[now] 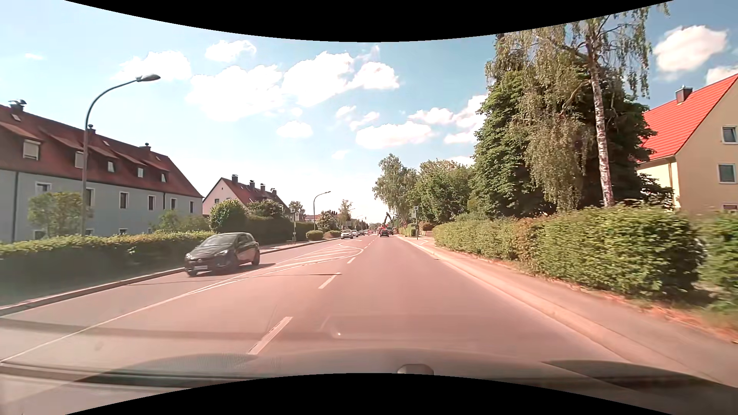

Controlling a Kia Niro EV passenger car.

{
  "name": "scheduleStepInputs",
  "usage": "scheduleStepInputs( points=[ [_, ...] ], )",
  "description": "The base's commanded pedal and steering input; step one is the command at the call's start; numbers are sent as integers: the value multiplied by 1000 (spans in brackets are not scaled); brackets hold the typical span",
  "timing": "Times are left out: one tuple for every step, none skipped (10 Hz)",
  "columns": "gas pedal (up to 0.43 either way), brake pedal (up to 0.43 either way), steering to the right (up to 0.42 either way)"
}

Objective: Follow the waypoints while adhering to traffic rules and regulations

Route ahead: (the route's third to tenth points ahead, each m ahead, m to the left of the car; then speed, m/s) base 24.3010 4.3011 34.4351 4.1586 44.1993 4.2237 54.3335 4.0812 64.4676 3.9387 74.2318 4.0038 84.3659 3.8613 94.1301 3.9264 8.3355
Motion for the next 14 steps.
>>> scheduleStepInputs(
  points=[
    [59,0,-1],
    [59,0,-1],
    [59,0,-1],
    [59,0,-1],
    [59,0,-1],
    [59,0,-1],
    [59,0,-1],
    [59,0,-1],
    [59,0,-1],
    [59,0,-1],
    [59,0,-1],
    [59,0,-1],
    [59,0,-1],
    [28,0,-1]
  ],
)
